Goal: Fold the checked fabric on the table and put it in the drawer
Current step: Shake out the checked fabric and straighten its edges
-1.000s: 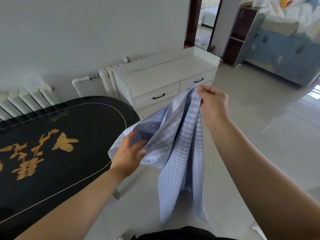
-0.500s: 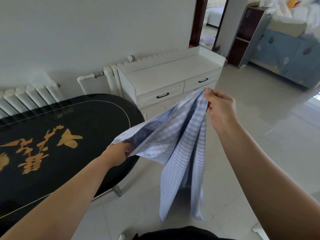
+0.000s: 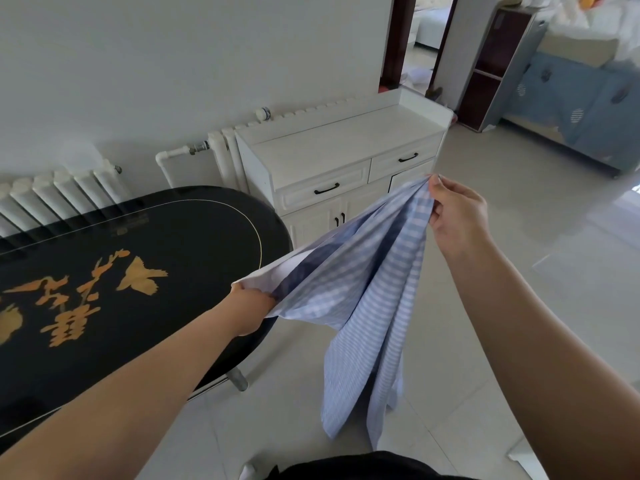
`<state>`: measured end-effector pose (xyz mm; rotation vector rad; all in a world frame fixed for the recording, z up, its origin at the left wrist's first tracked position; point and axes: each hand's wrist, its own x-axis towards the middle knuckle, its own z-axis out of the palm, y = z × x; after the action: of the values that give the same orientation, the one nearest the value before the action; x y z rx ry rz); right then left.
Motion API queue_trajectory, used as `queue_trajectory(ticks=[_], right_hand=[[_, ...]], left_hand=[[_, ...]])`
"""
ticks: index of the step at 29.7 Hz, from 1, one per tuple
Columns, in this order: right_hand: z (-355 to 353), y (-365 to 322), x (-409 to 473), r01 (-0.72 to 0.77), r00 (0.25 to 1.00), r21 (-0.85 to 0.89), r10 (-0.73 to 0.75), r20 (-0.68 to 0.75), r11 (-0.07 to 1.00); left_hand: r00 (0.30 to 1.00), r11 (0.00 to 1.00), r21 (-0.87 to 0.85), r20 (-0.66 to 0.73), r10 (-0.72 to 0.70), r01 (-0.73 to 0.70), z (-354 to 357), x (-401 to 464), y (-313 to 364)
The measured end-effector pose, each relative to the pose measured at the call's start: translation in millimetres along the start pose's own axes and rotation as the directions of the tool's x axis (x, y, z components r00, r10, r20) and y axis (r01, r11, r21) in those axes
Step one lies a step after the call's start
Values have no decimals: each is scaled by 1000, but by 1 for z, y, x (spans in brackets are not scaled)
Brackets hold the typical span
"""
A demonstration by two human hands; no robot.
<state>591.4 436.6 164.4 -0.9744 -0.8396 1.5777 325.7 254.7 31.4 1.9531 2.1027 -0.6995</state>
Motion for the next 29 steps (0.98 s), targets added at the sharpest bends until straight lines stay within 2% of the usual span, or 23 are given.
queue_trajectory(ticks=[5,9,11,15,20,23,27,29], right_hand=[[0,-1,-1,5,1000,7,-5,1,1000],[-2,-2,-1,15,1000,16,-15,1,1000],[-3,-2,-1,21,1000,13,-21,2,1000],[-5,-4,0,27,1000,19,-27,3,999],[-7,-3,-1,37,999,2,-37,7,999],[-10,-5,0,36,999,7,-36,4,999],[-17,-7,4,54,999,26,-54,-10,998],[-20,-8,7,65,998,16,-64,-24,998]], left_hand=[[996,997,69,88,31,-37,2,2,-7],[994,990,125,91,57,-68,8,2,-9],[996,995,68,51,67,-70,10,0,-8],[990,999,10,-128,53,-53,12,-2,-5],[977,986,146,-184,105,-78,11,-1,-4],[969,983,147,-203,140,-111,11,0,-6],[954,989,-43,-273,128,-144,9,-3,-8],[950,992,-79,-304,73,-102,9,-2,-11]])
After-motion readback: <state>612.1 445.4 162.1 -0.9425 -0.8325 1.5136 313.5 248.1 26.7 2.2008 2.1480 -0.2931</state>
